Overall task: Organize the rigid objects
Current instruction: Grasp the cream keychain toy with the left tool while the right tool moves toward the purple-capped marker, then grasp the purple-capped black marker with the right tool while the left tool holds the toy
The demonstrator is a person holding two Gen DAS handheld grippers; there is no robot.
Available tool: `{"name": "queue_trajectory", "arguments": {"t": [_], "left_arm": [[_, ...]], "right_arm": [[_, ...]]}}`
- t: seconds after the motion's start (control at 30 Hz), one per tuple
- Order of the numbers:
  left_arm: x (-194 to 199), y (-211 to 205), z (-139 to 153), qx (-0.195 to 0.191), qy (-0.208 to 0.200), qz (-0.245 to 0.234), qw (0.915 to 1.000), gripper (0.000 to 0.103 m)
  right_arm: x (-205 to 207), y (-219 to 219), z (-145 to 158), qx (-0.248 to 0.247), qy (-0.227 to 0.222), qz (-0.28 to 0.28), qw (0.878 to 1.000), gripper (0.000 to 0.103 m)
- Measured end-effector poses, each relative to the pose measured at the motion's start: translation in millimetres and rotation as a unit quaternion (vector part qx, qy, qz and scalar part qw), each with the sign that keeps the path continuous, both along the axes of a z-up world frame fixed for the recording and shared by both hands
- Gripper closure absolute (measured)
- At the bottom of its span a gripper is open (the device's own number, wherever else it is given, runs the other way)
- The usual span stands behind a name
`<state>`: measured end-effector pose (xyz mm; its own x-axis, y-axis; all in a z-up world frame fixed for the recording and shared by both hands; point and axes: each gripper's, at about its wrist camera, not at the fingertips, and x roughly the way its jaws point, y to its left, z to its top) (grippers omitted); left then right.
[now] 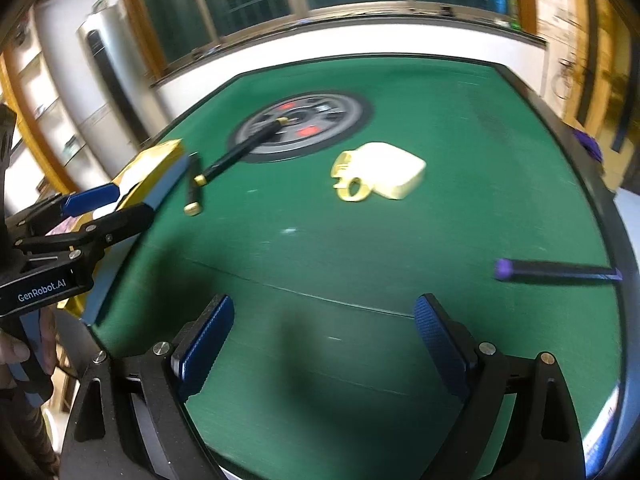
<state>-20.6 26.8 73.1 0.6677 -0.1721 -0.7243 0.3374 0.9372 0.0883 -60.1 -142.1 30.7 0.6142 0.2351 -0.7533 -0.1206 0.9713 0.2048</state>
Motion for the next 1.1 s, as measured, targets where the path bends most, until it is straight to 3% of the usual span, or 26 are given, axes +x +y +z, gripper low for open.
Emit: {"name": "queue_trajectory", "arguments": {"t": [0.17,0.4,0.5,0.7,1.0,1.1], "left_arm": [[12.3,-30.0,-10.9,-0.007,0.014,-0.029,0.9995,0.03],[45.6,-78.3,-32.9,-0.049,0.053,-0.077,0.9944,0.03],[51.0,-96.4,-32.5,-0.057,0.052,-0.097,0.9922,0.03],[71.5,-130.7,-37.1,-0.027,0.035,-0.107,0.9933,0.027],[101.1,-157.0,-57.9,-0.003,0.056,-0.097,0.9937,0.026],[106.3,-156.9,-58.9,-0.012,0.061,-0.097,0.9934,0.026]], "right_arm": [[-11.3,-37.4,2.3,0.008,-0.006,-0.045,0.999,0.014],[-18.8,-76.4,-1.5,0.021,-0.003,-0.095,0.995,0.014],[-22.4,-86.9,-5.0,0.025,0.002,-0.107,0.994,0.014],[-23.7,-97.9,-8.8,0.037,0.004,-0.12,0.992,0.01],[-24.2,-107.7,-11.0,0.042,0.003,-0.132,0.99,0.008],[-22.8,-113.3,-14.5,0.044,0.007,-0.14,0.989,0.007]]}}
